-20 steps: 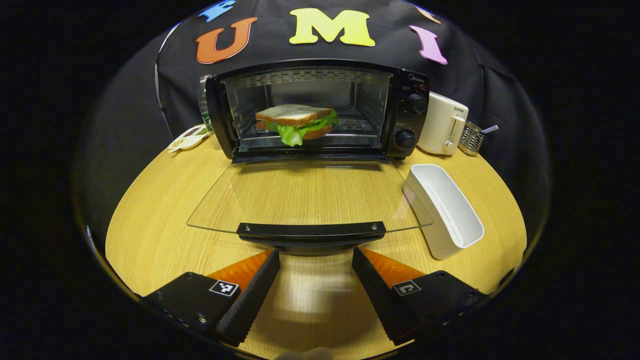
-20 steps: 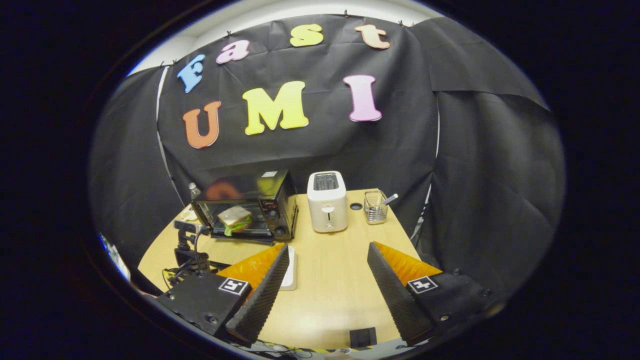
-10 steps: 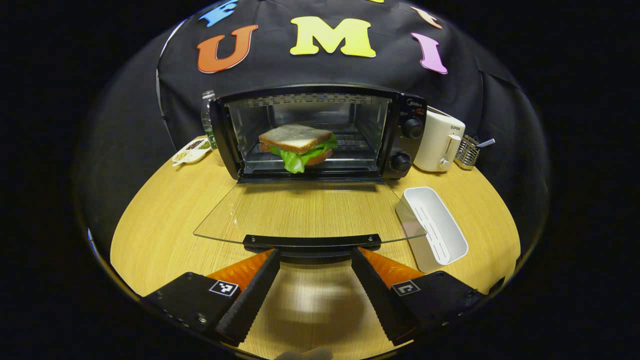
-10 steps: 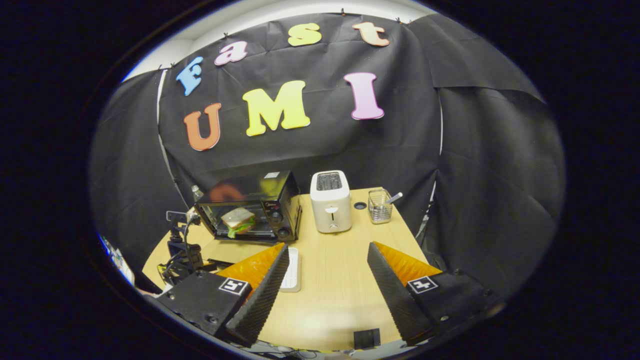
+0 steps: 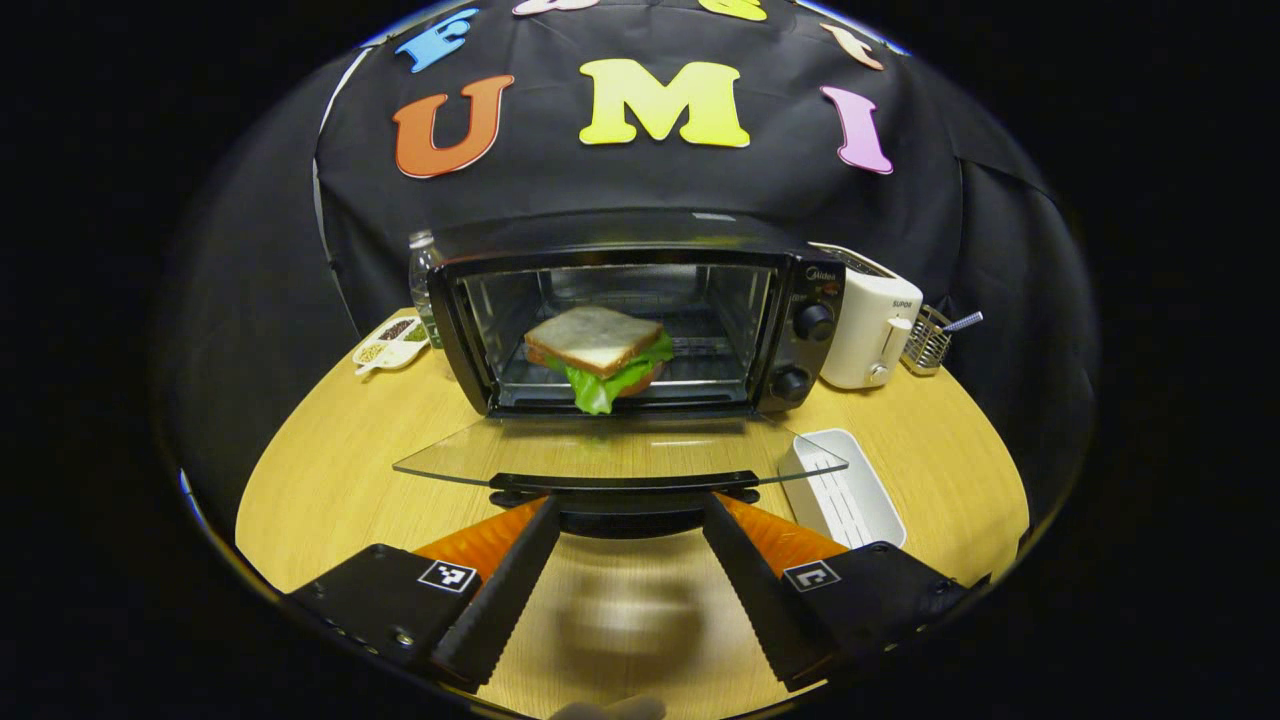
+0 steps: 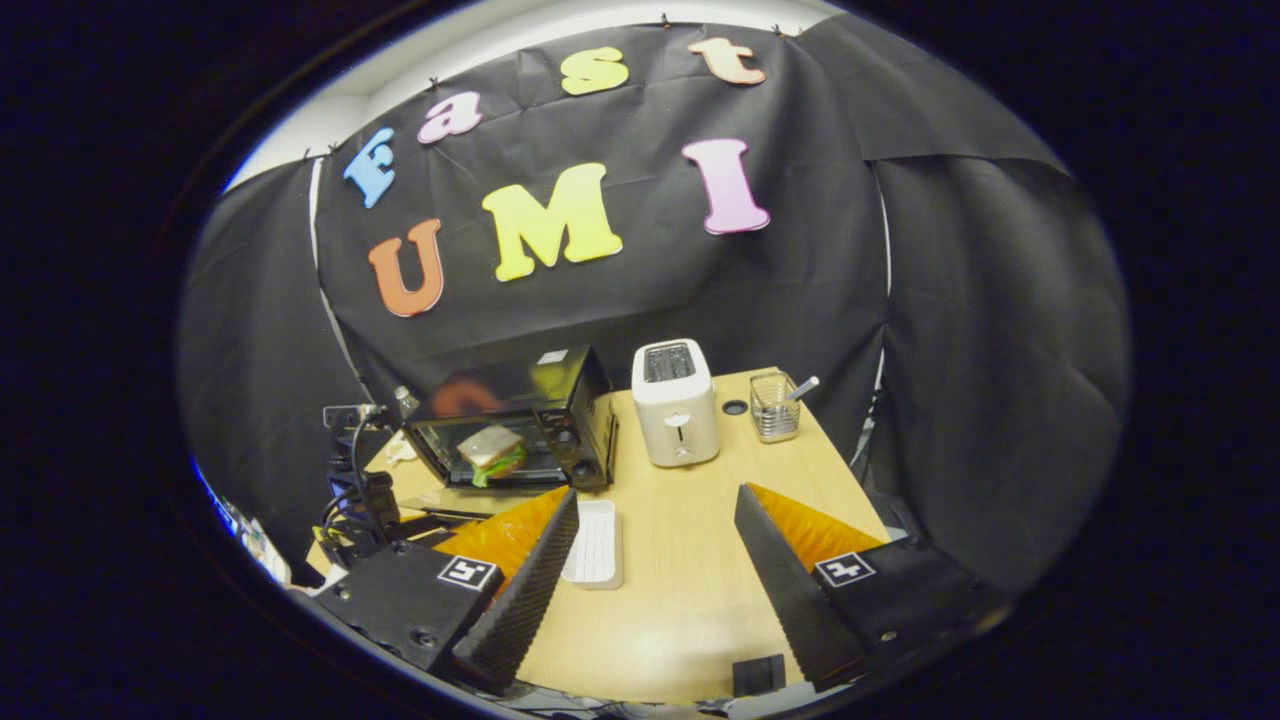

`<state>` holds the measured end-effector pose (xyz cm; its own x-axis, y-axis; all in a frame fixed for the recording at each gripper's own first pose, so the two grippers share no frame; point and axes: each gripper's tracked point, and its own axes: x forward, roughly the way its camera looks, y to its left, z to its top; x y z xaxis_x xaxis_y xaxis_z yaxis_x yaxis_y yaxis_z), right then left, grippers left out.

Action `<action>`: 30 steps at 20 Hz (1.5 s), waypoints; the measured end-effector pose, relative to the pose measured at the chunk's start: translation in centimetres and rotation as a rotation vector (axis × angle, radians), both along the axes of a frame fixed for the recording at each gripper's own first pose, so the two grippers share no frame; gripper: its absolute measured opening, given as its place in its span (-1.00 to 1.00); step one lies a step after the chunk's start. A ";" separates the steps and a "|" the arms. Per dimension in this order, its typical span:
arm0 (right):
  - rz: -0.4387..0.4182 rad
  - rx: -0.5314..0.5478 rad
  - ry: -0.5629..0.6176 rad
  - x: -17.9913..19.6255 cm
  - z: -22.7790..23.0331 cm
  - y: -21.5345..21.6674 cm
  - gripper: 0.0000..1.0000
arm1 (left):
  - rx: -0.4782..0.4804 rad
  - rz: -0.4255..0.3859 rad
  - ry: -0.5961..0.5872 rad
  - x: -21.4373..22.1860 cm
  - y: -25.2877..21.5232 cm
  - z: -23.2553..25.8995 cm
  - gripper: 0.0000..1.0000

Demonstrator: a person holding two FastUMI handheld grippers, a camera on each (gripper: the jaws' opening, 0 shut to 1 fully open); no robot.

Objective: Open the electric oven with the left hand, put the food in, and close the electric oven.

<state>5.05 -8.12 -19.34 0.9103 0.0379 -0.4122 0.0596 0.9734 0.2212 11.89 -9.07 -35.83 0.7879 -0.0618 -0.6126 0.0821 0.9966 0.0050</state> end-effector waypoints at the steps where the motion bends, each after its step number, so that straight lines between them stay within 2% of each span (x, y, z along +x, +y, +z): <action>1: -0.001 0.000 -0.006 0.2 0.2 -0.1 1.00 | 0.001 -0.001 -0.013 0.4 -0.1 0.7 0.91; 3: -0.001 0.006 -0.015 0.4 0.4 0.2 1.00 | 0.004 0.000 -0.035 1.3 -0.1 1.9 0.91; 4: 0.001 0.007 -0.017 0.6 0.5 0.3 0.79 | 0.010 -0.001 -0.048 1.8 -0.1 2.5 0.92; 5: 0.000 0.007 -0.020 0.7 0.6 0.3 1.00 | 0.014 -0.003 -0.062 2.3 -0.1 3.2 0.92; 11: -0.005 0.017 -0.022 1.2 0.9 0.3 1.00 | 0.055 0.012 -0.109 5.9 -0.7 5.5 0.94; 16: 0.002 0.023 -0.029 1.6 1.4 0.6 1.00 | 0.009 0.045 -0.100 7.7 -1.2 5.6 0.95; 23: 0.007 0.020 -0.029 1.3 1.5 0.9 1.00 | 0.023 0.045 -0.105 6.9 -0.5 5.6 0.94; 27: 0.019 -0.016 -0.061 1.0 2.9 1.1 1.00 | 0.012 0.046 -0.142 5.6 -0.5 7.7 0.95; 28: 0.027 -0.033 -0.075 1.0 3.5 1.3 0.79 | 0.004 0.049 -0.157 5.0 -0.3 8.6 0.95; 30: 0.050 -0.077 -0.116 1.0 5.1 1.5 0.79 | -0.003 0.053 -0.201 3.5 -0.1 11.2 0.95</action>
